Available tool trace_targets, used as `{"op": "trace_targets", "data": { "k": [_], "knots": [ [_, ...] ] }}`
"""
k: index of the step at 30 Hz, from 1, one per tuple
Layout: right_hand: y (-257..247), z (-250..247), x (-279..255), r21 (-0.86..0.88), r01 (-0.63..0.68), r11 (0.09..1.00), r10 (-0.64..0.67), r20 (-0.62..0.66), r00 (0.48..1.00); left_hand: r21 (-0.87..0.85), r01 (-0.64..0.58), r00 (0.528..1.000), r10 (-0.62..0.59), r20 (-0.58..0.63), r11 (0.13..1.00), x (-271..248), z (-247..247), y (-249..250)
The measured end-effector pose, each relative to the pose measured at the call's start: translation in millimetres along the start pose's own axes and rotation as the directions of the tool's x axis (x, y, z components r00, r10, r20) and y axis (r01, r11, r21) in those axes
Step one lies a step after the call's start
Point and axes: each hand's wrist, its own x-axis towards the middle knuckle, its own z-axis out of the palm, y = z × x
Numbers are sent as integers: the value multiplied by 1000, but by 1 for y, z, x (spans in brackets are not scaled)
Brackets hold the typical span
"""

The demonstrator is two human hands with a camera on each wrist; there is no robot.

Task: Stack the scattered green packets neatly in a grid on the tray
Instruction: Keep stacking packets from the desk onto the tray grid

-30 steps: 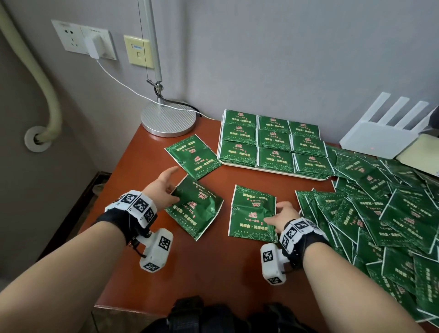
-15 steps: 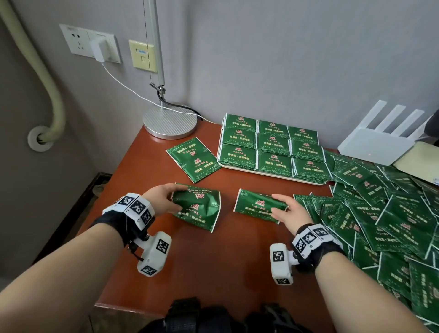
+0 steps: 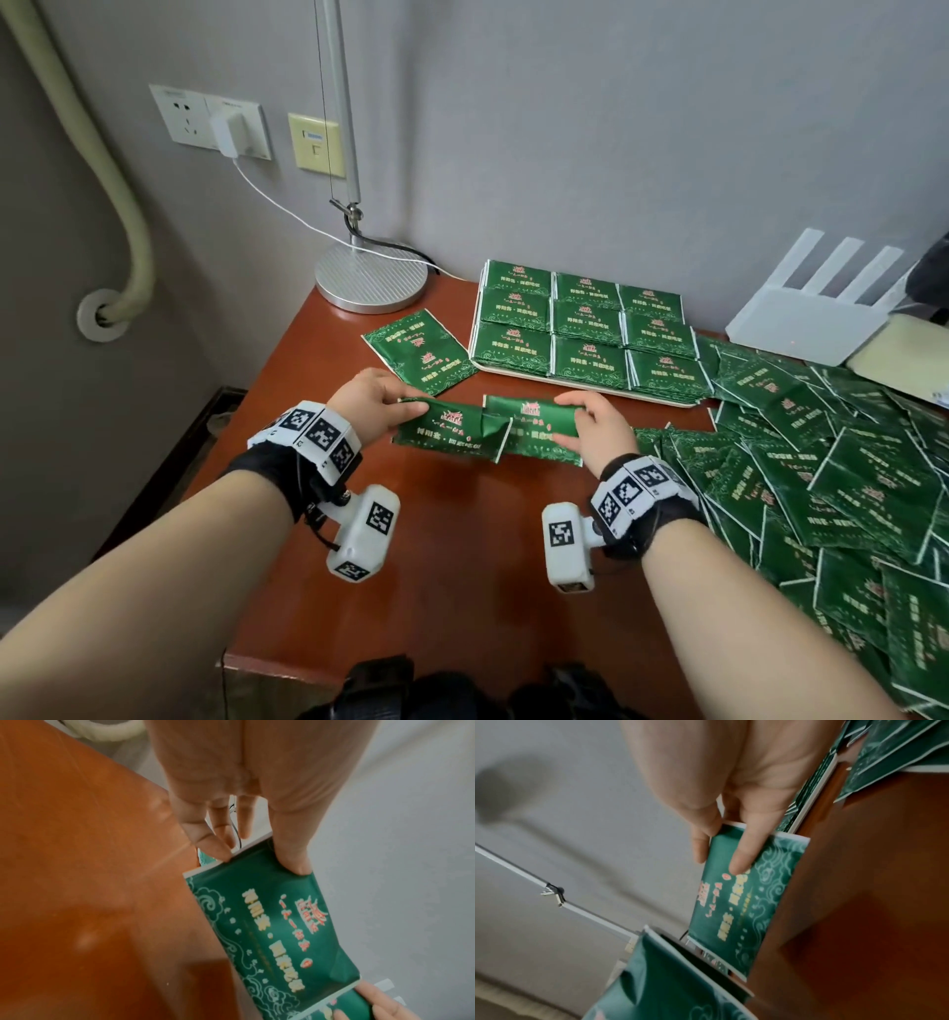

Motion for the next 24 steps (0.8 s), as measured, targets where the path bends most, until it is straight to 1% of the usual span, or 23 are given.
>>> {"op": "trace_targets", "data": {
  "k": [3,5,7,8,10,12,17,19,21,23,24],
  "knots": [
    [-8,5,-5,88,45,995,-48,31,998,43,29,1000,-29,0,999,-3,1,0],
    [-14,8,-11,18,102,995,-103,102,989,34,39,999,-40,29,999,-5,2,0],
    [-17,12,-17,-92,150,984,-131,182,974,-37,34,999,-33,38,999,-6,5,4],
    [-19,14,-19,-137,174,975,-145,198,969,-77,31,999,-28,41,997,-7,6,7],
    [-19,16,-20,-212,222,952,-183,187,965,-104,36,998,-30,58,994,-9,9,11],
    [-18,15,-18,-244,258,935,-223,162,961,-113,40,997,-32,74,993,-10,9,11],
    [-15,6,-15,-175,276,945,-258,115,959,-197,66,991,-41,126,978,-12,8,11],
    [-13,6,-13,-162,262,951,-252,81,964,-173,73,988,-47,149,982,-13,10,13],
    [-12,5,-13,-148,233,961,-228,46,972,-142,73,978,-44,202,987,-15,14,14],
    [-9,5,-13,-142,212,967,-206,52,977,-93,67,973,-45,227,993,-14,19,14],
    [-8,6,-12,-143,215,966,-207,68,976,-78,66,977,-48,209,995,-14,20,13]
  ]
}}
